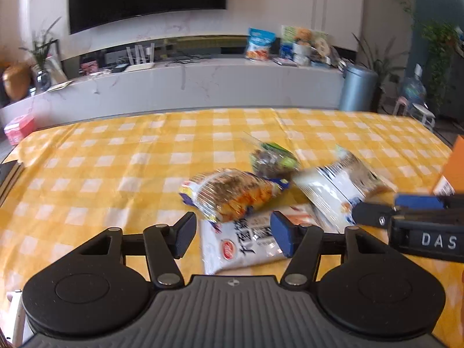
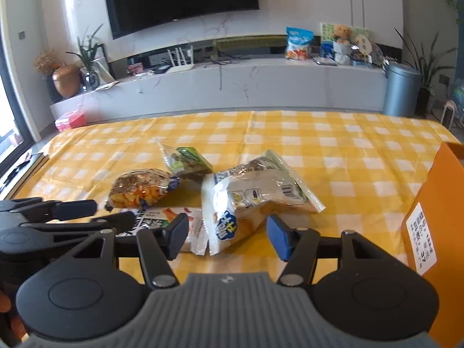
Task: Organize snacks
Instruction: 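Grasp the orange chip bag with the left gripper while the right grasps the white snack bag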
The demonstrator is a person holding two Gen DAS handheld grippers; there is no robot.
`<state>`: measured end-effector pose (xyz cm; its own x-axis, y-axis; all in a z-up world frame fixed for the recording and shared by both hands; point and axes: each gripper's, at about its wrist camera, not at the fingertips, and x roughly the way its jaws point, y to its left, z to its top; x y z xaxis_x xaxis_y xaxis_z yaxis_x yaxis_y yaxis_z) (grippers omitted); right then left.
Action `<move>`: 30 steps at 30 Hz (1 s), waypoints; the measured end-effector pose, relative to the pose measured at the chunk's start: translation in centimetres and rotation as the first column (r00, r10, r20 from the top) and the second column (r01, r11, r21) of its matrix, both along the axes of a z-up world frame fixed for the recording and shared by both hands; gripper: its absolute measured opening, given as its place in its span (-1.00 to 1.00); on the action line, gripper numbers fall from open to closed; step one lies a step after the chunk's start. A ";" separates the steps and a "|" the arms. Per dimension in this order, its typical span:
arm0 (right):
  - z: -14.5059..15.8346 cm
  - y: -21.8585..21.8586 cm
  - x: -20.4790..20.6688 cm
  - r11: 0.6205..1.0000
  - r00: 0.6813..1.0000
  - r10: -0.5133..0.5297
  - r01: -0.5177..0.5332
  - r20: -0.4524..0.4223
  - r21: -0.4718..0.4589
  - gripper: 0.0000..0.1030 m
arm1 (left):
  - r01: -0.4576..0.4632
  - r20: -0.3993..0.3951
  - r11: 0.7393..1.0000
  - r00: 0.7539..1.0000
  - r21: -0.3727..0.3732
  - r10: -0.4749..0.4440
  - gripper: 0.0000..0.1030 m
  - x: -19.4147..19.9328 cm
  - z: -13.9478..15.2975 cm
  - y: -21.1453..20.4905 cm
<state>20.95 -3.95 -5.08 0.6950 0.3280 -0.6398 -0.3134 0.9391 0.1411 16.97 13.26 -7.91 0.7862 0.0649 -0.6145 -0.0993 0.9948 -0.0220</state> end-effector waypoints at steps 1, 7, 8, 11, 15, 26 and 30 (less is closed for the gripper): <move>-0.2 -0.1 0.4 1.000 1.000 -0.021 0.021 -0.018 0.016 0.39 | -0.011 0.009 1.000 1.000 -0.013 0.012 0.63 0.1 0.0 0.3; -1.9 0.7 2.4 0.995 0.994 -0.066 0.072 -0.091 0.067 0.41 | -0.026 -0.035 0.999 0.999 -0.023 0.025 0.45 2.2 -0.7 1.0; -2.1 1.0 2.6 0.996 0.994 -0.065 0.071 -0.092 0.062 0.41 | -0.038 -0.039 0.999 0.999 -0.027 0.037 0.41 2.5 -0.8 1.2; -2.5 1.2 3.1 0.994 0.992 -0.073 0.080 -0.098 0.070 0.30 | -0.056 -0.056 0.996 0.997 -0.067 0.053 0.18 3.2 -1.2 1.6; -3.0 1.3 3.6 0.993 0.991 -0.079 0.088 -0.112 0.076 -0.08 | -0.058 -0.053 0.995 0.997 -0.078 0.054 -0.15 3.1 -1.3 1.6; -1.9 0.2 2.0 0.998 0.998 -0.041 0.043 -0.037 0.053 -0.86 | -0.083 0.018 0.994 0.996 -0.077 0.085 -0.67 0.8 1.1 0.6; -0.6 -1.0 0.3 0.999 1.000 -0.029 0.028 0.003 0.031 -0.89 | -0.074 0.034 0.989 0.996 -0.127 0.078 -0.69 -1.5 2.4 0.0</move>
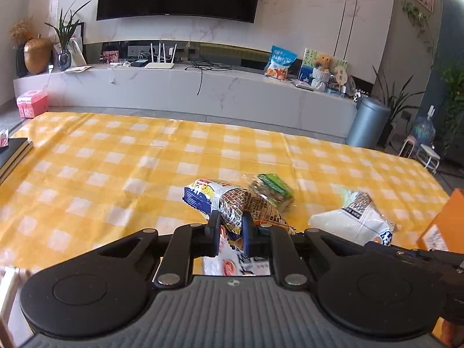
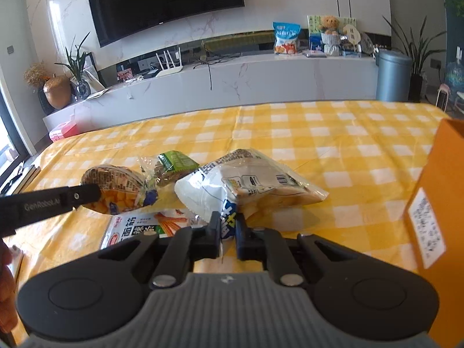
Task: Organize snacks
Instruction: 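Grasp the orange chip bag with the left gripper while the right grasps the white snack bag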
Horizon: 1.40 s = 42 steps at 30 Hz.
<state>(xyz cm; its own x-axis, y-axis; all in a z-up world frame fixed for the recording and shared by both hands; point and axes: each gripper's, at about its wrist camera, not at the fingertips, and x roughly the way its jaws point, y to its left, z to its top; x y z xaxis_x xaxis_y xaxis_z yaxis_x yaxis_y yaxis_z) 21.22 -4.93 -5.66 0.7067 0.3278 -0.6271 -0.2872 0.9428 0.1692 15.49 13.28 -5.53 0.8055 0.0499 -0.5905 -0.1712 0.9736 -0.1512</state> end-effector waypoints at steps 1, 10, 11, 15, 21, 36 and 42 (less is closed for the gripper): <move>0.3 -0.3 -0.6 1.000 1.000 0.006 -0.006 0.006 -0.004 -0.89 | 0.007 0.005 1.000 1.000 -0.013 -0.007 -0.70 -0.8 0.3 -0.4; 1.2 -5.3 -8.7 0.996 0.998 0.067 -0.068 -0.017 -0.049 -0.96 | 0.117 0.004 0.985 0.993 -0.124 -0.118 -0.70 -6.2 0.7 -4.9; 1.2 -5.8 -9.6 0.996 0.997 0.076 -0.078 -0.023 -0.053 -0.96 | 0.136 -0.006 0.983 0.990 -0.127 -0.138 -0.70 -6.3 0.4 -5.6; 1.0 -8.0 -12.5 0.996 0.996 0.070 -0.072 -0.048 -0.053 -0.96 | 0.183 -0.035 0.975 0.981 -0.128 -0.189 -0.71 -7.2 -0.5 -7.2; 0.9 -10.5 -14.8 0.995 0.996 0.059 -0.064 -0.070 -0.073 -0.96 | 0.191 -0.122 0.980 0.973 -0.061 -0.197 -0.69 -8.3 -1.6 -8.3; 0.6 -12.7 -15.2 1.000 0.994 -0.012 0.013 -0.105 0.010 -0.33 | 0.356 -0.084 0.923 0.934 0.148 -0.347 0.54 -10.6 -0.4 -9.5; 1.2 -12.9 -14.9 0.990 0.993 -0.074 0.084 -0.092 0.110 0.12 | 0.545 -0.195 0.806 0.838 0.233 -0.510 0.73 -8.8 -1.2 -10.5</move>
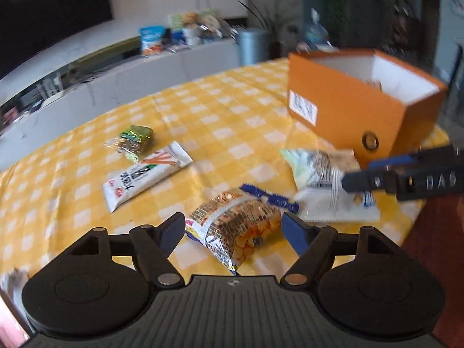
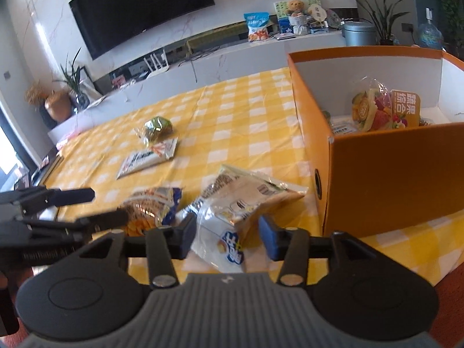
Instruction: Organize snacks
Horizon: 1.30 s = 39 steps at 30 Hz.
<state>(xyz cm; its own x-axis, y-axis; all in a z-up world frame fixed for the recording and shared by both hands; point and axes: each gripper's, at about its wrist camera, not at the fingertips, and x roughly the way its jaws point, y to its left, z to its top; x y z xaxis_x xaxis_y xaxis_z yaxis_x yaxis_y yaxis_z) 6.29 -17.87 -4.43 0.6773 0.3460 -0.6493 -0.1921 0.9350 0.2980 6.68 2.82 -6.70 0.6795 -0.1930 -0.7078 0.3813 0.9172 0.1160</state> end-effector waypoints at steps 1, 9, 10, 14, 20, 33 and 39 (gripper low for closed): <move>-0.1 0.2 0.2 1.000 1.000 -0.010 0.010 -0.010 0.008 0.20 | 0.029 0.005 0.999 1.000 0.025 -0.029 0.73 0.2 -0.1 -0.4; -1.2 1.2 2.3 0.987 0.986 -0.120 0.131 -0.116 0.089 0.52 | 0.192 -0.030 0.964 0.981 0.186 -0.190 0.72 1.3 -2.5 -3.1; -1.3 1.5 2.6 0.988 0.986 -0.123 0.133 -0.115 0.083 0.52 | 0.191 -0.032 0.963 0.982 0.192 -0.188 0.72 1.4 -2.7 -3.3; -1.7 2.3 3.5 0.986 0.982 -0.136 0.147 -0.129 0.082 0.52 | 0.146 -0.046 0.973 0.989 0.179 -0.140 0.69 2.2 -2.9 -3.4; -2.3 3.2 4.4 0.989 0.984 -0.140 0.145 -0.114 0.030 0.31 | 0.085 -0.047 0.981 0.996 0.176 -0.078 0.59 2.7 -3.1 -3.7; -2.2 2.8 4.1 0.997 0.996 -0.077 0.076 -0.053 -0.022 -0.14 | -0.041 0.018 0.982 0.999 0.186 0.038 0.06 1.9 -2.7 -2.9; -1.1 2.7 3.6 0.999 0.999 -0.038 0.038 -0.009 -0.028 -0.16 | -0.155 0.000 0.986 0.988 0.057 0.156 0.05 1.7 -0.1 -1.2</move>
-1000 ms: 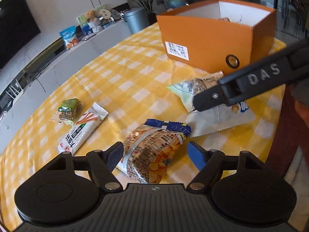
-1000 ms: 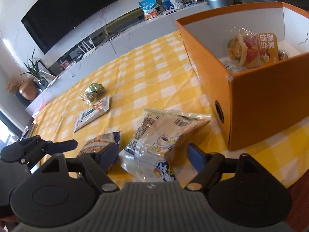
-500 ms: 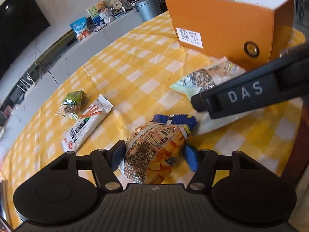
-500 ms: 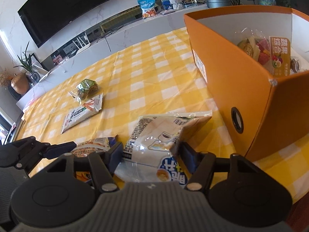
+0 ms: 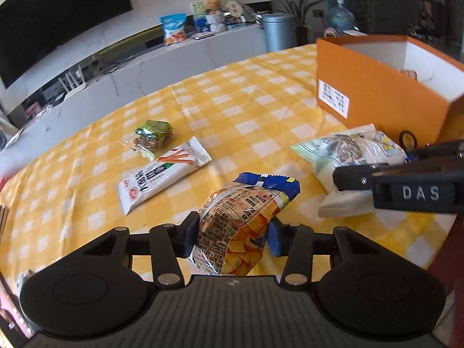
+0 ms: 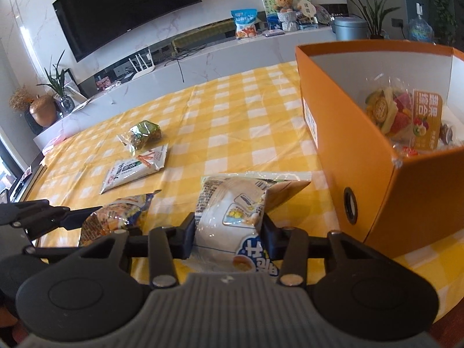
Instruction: Organize snacks
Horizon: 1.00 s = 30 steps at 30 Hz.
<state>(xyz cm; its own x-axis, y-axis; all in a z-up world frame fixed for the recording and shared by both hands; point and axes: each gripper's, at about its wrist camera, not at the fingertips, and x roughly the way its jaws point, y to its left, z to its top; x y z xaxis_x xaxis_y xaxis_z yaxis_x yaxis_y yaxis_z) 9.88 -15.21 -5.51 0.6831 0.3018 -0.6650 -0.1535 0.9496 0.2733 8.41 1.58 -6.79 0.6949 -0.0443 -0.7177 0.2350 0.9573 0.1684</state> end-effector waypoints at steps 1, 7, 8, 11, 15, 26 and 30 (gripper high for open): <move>0.3 0.0 -0.1 1.000 1.000 0.007 -0.007 0.007 -0.004 -0.16 | -0.016 -0.001 1.000 1.000 -0.024 0.016 0.05 -0.1 0.5 0.3; 3.3 -0.1 -1.6 0.994 0.989 0.103 -0.098 0.107 -0.050 -0.16 | -0.099 0.033 0.971 0.994 -0.216 0.109 0.05 -0.7 4.5 1.5; 4.0 -0.2 -1.9 0.992 0.984 0.122 -0.115 0.128 -0.061 -0.16 | -0.100 0.038 0.963 0.993 -0.250 0.113 0.05 -0.8 5.3 1.5; 6.0 -1.3 -2.6 0.986 0.970 0.160 -0.150 0.184 -0.067 -0.16 | -0.074 0.059 0.947 0.994 -0.314 0.097 0.05 -0.5 7.4 0.9; 8.9 -3.8 -2.9 0.980 0.951 0.194 -0.178 0.239 -0.087 -0.16 | -0.002 0.091 0.925 0.995 -0.381 0.040 0.05 0.5 10.0 -1.5; 13.4 -13.7 -1.9 0.943 0.947 0.182 -0.092 0.266 -0.319 -0.16 | 0.197 0.080 0.848 0.980 -0.493 -0.182 0.05 5.5 12.5 -10.6; 13.1 -17.7 -0.2 0.927 0.967 0.160 -0.078 0.199 -0.366 -0.16 | 0.237 0.056 0.823 0.968 -0.516 -0.244 0.05 7.5 12.0 -14.6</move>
